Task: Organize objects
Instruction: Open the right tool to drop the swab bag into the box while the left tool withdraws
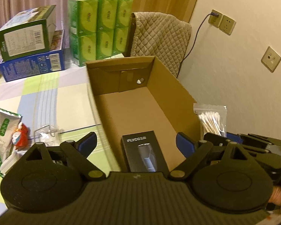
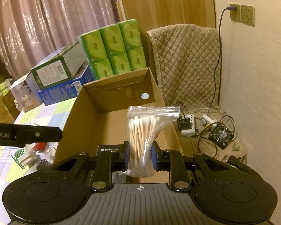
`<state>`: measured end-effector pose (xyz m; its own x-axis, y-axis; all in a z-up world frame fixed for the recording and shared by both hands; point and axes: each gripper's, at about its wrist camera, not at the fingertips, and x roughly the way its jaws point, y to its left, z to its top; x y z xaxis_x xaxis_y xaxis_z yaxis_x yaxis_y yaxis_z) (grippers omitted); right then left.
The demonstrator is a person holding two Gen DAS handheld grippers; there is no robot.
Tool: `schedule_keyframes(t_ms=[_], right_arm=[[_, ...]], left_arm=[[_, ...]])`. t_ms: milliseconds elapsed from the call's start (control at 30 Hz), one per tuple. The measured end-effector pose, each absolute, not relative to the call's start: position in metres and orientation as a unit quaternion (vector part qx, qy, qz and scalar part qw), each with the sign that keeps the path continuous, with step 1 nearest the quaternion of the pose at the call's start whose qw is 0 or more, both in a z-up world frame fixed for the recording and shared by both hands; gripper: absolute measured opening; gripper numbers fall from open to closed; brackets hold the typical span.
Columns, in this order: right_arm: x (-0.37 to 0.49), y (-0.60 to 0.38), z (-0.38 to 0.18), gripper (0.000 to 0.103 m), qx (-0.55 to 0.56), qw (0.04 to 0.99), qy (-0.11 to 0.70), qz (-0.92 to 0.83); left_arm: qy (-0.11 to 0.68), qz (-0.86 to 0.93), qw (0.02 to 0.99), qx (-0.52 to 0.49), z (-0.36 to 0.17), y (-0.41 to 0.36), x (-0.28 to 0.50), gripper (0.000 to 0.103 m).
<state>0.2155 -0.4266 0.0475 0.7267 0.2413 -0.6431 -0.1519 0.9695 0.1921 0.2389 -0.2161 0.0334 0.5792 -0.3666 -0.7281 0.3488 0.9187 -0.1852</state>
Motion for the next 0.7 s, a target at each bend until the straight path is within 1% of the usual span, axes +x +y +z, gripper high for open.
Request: schedule_keyframes(t_ms=[100, 133, 167, 200, 233, 267, 700], right_arm=[[0.217, -0.426, 0.048, 0.02, 0.067, 0.933, 0.337, 0.11], [0.219, -0.426, 0.047, 0.025, 0.07, 0.934, 0.331, 0.113], [0.222, -0.426, 0.046, 0.04, 0.073, 0.934, 0.331, 0.115], [0.224, -0.427, 0.046, 0.052, 0.077, 0.933, 0.332, 0.115], [0.225, -0.428, 0.047, 0.069, 0.087, 0.933, 0.329, 0.116], [0.224, -0.43, 0.048, 0.071, 0.096, 0.934, 0.323, 0.118], [0.188, -0.424, 0.066, 0.071, 0.114, 0.933, 0.322, 0.112]], left_arm=[[0.41, -0.193, 0.891, -0.016, 0.036, -0.207, 0.236, 0.089], [0.408, -0.19, 0.893, -0.017, 0.036, -0.204, 0.235, 0.089], [0.407, -0.188, 0.894, -0.018, 0.037, -0.201, 0.234, 0.089], [0.406, -0.185, 0.895, -0.019, 0.037, -0.198, 0.233, 0.089], [0.405, -0.182, 0.896, -0.02, 0.038, -0.195, 0.232, 0.089], [0.404, -0.179, 0.897, -0.022, 0.038, -0.191, 0.23, 0.089], [0.407, -0.14, 0.902, -0.042, 0.037, -0.138, 0.19, 0.089]])
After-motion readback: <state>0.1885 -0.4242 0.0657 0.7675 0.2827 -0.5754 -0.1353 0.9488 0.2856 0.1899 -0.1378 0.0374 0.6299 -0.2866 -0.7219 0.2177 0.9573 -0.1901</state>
